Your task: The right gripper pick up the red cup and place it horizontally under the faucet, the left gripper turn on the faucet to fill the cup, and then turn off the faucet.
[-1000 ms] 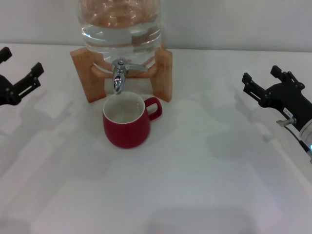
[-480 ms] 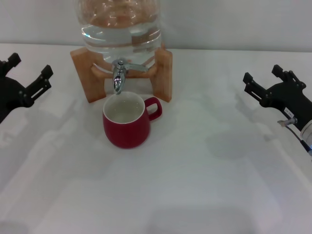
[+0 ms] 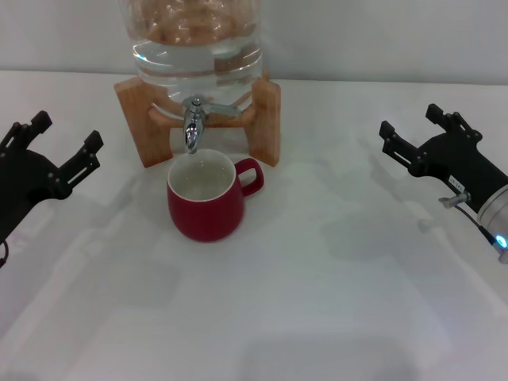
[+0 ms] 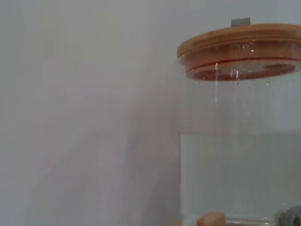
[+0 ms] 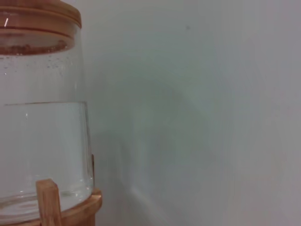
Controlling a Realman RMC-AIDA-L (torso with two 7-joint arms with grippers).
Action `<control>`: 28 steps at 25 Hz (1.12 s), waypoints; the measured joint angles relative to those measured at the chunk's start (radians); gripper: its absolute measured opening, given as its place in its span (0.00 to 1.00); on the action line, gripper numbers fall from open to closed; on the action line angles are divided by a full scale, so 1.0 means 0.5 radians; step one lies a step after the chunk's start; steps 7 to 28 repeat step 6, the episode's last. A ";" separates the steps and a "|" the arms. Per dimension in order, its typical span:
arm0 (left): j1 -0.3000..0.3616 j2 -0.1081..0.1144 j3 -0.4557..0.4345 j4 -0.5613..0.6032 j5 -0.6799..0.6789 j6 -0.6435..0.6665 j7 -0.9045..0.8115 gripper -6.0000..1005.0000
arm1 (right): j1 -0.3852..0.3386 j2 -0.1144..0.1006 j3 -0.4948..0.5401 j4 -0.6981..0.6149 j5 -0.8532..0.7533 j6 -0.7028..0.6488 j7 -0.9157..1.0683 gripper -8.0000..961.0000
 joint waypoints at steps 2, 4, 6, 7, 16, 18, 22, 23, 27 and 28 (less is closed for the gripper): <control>0.015 0.000 0.000 0.006 0.002 0.000 0.003 0.88 | 0.000 0.000 -0.001 0.000 0.000 -0.021 -0.001 0.89; 0.027 -0.001 0.000 0.010 0.012 0.000 0.003 0.88 | 0.000 0.000 -0.009 0.000 0.000 -0.053 -0.002 0.89; 0.033 -0.001 0.000 0.026 0.023 0.000 0.004 0.88 | -0.006 0.000 -0.039 0.001 0.000 -0.094 -0.002 0.89; 0.033 -0.001 0.000 0.026 0.023 0.000 0.004 0.88 | -0.006 0.000 -0.039 0.001 0.000 -0.094 -0.002 0.89; 0.033 -0.001 0.000 0.026 0.023 0.000 0.004 0.88 | -0.006 0.000 -0.039 0.001 0.000 -0.094 -0.002 0.89; 0.033 -0.001 0.000 0.026 0.023 0.000 0.004 0.88 | -0.006 0.000 -0.039 0.001 0.000 -0.094 -0.002 0.89; 0.033 -0.001 0.000 0.026 0.023 0.000 0.004 0.88 | -0.006 0.000 -0.039 0.001 0.000 -0.094 -0.002 0.89; 0.033 -0.001 0.000 0.026 0.023 0.000 0.004 0.88 | -0.006 0.000 -0.039 0.001 0.000 -0.094 -0.002 0.89; 0.033 -0.001 0.000 0.026 0.023 0.000 0.004 0.88 | -0.006 0.000 -0.039 0.001 0.000 -0.094 -0.002 0.89; 0.033 -0.001 0.000 0.026 0.023 0.000 0.004 0.88 | -0.006 0.000 -0.039 0.001 0.000 -0.094 -0.002 0.89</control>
